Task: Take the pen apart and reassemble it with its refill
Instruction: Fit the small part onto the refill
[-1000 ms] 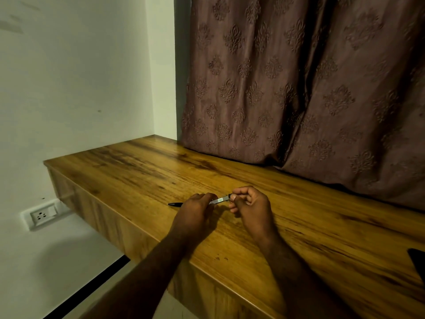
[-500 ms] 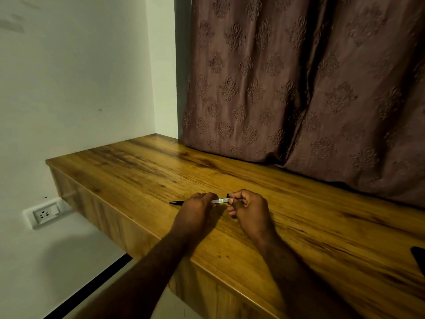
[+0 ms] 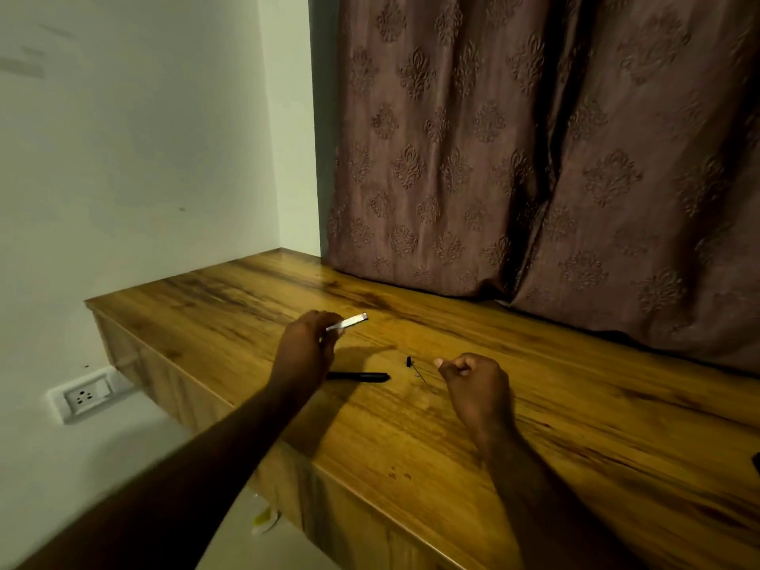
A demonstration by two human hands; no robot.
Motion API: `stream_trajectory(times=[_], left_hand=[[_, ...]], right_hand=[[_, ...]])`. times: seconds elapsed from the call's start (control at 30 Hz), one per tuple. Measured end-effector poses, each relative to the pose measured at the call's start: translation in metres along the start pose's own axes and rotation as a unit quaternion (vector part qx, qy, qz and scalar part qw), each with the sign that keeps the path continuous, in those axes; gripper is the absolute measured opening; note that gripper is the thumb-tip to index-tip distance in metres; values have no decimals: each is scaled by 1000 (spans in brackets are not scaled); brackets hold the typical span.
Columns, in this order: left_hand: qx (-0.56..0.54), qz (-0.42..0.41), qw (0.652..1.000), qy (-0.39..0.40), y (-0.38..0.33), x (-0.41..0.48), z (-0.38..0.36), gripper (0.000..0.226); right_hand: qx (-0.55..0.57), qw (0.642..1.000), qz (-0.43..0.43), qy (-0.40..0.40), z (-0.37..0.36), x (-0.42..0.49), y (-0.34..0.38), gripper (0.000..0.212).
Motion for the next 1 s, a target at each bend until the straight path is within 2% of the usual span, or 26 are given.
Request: stream_trajectory(times=[0.1, 0.17, 0.37, 0.5, 0.7, 0.77, 0.83, 0.9, 1.0], left_hand=[[91, 35, 991, 93, 23, 26, 10, 11], [107, 73, 979, 155, 37, 36, 6, 11], [103, 152, 953, 243, 58, 57, -19, 16], [105, 153, 939, 290, 62, 62, -34, 15], [93, 166, 942, 276, 69, 59, -30, 41], [143, 113, 953, 242, 60, 58, -21, 36], [161, 21, 970, 178, 45, 55, -9, 25], [126, -40, 982, 133, 27, 46, -1, 18], [50, -52, 991, 113, -4, 24, -1, 15]], right_hand=[[-40, 998, 4, 44, -9, -1, 2, 19], [-81, 994, 10, 70, -16, -1, 2, 16], [-164, 982, 41, 86, -23, 3, 0, 21], [-191, 976, 54, 87, -26, 6, 0, 21], [-214, 971, 63, 83, -27, 6, 1, 21], [-221, 969, 65, 84, -26, 6, 2, 21], [-228, 968, 67, 86, -26, 5, 4, 21], [-232, 967, 71, 82, -24, 4, 6, 19], [-232, 968, 68, 72, -21, 1, 7, 12]])
Point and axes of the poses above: each hand's wrist, its own x-axis towards the middle knuckle, its own z-axis out of the back of the hand, y = z × x, the point moved 2 cm from there along x, towards the middle knuckle, and after that the axes turned 4 degrees about -x, right-handed, at the moved point
